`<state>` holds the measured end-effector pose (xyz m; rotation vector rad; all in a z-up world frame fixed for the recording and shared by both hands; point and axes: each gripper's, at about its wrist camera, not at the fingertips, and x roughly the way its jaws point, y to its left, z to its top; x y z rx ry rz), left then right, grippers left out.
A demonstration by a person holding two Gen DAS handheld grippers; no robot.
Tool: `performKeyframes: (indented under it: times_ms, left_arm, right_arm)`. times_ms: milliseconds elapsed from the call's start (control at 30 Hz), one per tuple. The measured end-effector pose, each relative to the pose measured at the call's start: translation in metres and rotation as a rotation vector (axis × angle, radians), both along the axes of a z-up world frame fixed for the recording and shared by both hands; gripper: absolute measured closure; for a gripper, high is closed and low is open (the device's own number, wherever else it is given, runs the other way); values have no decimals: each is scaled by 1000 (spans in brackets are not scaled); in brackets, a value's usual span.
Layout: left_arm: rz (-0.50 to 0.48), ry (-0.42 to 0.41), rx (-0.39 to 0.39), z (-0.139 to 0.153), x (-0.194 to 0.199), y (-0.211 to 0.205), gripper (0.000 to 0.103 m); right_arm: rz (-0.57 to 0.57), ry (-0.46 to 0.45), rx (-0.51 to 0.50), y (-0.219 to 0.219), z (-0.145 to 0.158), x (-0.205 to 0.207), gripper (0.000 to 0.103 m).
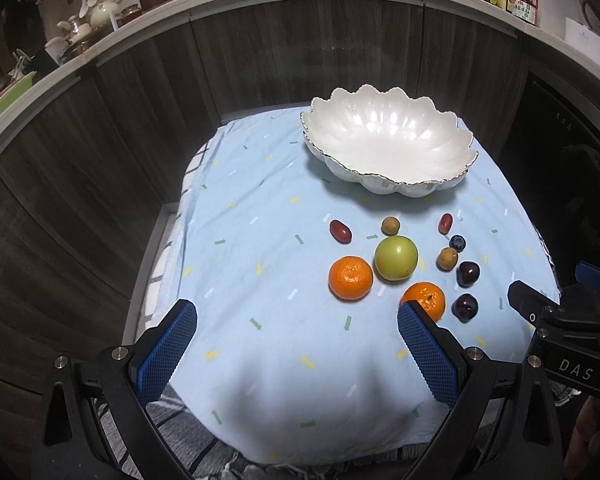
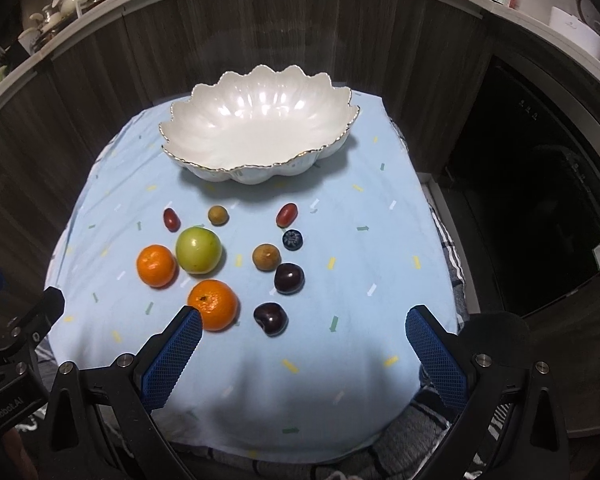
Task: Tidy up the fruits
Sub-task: 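Move both tools forward toward the fruits in front of the bowl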
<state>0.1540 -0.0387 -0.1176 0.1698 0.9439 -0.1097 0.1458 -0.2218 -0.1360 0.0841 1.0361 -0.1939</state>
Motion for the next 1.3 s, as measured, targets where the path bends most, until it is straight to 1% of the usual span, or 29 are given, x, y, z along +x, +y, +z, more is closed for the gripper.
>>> performKeyframes:
  times_ms: [500, 800, 967, 1067, 1133, 1300]
  left_arm:
    - [-19, 11, -13, -31, 27, -10, 1]
    - [-34, 29, -12, -51, 34, -13, 1]
    - [-54, 38, -25, -61, 38, -15, 1]
    - [-67, 40, -22, -66, 40, -18, 4]
    - [-73, 43, -21, -69, 42, -20, 4]
    - [-81, 52, -7, -78, 48, -23, 8]
  right_arm:
    - [9, 29, -23, -2, -30, 20, 0]
    - [19, 43, -39, -1, -43, 27, 1]
    - [32, 54, -42, -1, -51, 30, 4]
    - [32, 66, -34, -2, -57, 31, 7]
    - [33, 80, -26, -3, -62, 32, 11]
    - [43, 106, -8, -1, -72, 36, 13]
